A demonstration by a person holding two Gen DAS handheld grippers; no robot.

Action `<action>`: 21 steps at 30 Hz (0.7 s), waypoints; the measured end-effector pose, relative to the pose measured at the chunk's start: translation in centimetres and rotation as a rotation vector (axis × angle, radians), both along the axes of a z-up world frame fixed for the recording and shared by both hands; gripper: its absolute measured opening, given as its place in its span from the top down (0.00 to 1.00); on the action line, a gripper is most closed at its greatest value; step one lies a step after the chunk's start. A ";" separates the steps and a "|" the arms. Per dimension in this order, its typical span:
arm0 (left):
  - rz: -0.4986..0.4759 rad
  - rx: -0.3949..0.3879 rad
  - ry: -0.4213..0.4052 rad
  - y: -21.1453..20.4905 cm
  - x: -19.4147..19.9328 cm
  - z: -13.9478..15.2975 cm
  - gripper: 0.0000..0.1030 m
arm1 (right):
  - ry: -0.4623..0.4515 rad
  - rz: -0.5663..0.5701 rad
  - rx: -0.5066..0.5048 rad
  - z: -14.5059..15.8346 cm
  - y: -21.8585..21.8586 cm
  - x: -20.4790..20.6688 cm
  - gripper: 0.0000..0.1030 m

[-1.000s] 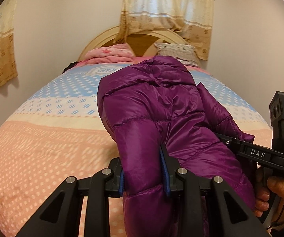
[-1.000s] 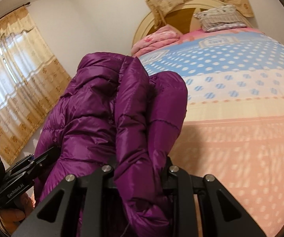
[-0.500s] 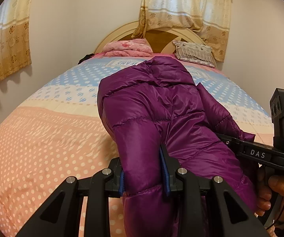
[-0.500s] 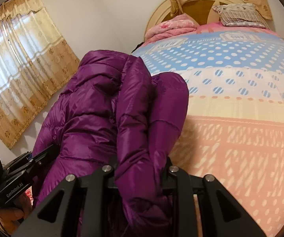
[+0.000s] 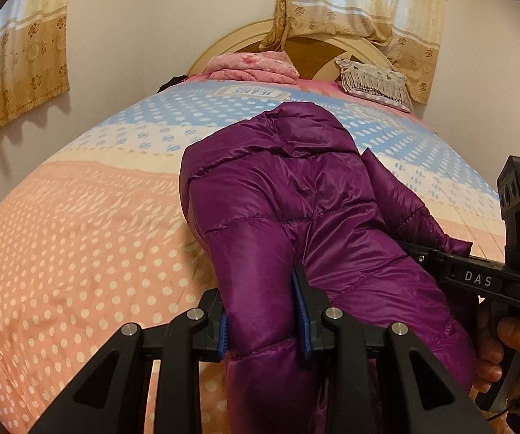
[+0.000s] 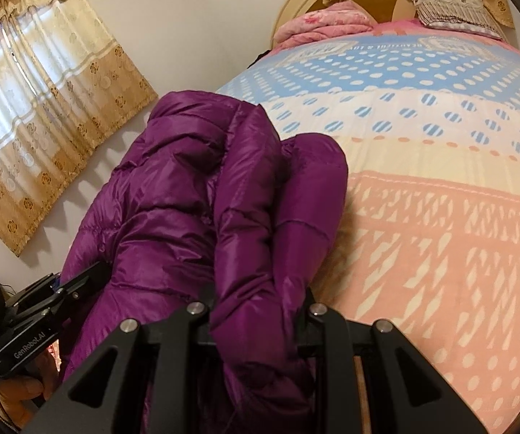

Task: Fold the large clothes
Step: 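Lift the folded jacket with both grippers and carry it along the bed, then lower the jacket bundle onto the bedspread and open both grippers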

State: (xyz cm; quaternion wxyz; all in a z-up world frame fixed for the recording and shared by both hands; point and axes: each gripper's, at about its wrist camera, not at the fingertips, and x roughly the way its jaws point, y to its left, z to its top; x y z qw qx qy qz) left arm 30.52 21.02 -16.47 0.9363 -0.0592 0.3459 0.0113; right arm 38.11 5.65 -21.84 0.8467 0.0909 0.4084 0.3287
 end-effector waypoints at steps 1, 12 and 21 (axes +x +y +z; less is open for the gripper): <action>0.001 -0.001 0.000 0.2 -0.1 -0.1 0.71 | -0.001 0.002 -0.001 0.0 0.1 0.0 0.75; 0.029 -0.010 0.035 0.6 -0.6 -2.3 0.56 | 0.017 -0.004 -0.012 -0.7 0.1 0.3 0.75; 0.089 0.013 0.032 0.8 -0.5 -3.1 0.27 | 0.032 -0.016 -0.027 -1.5 0.0 0.4 0.64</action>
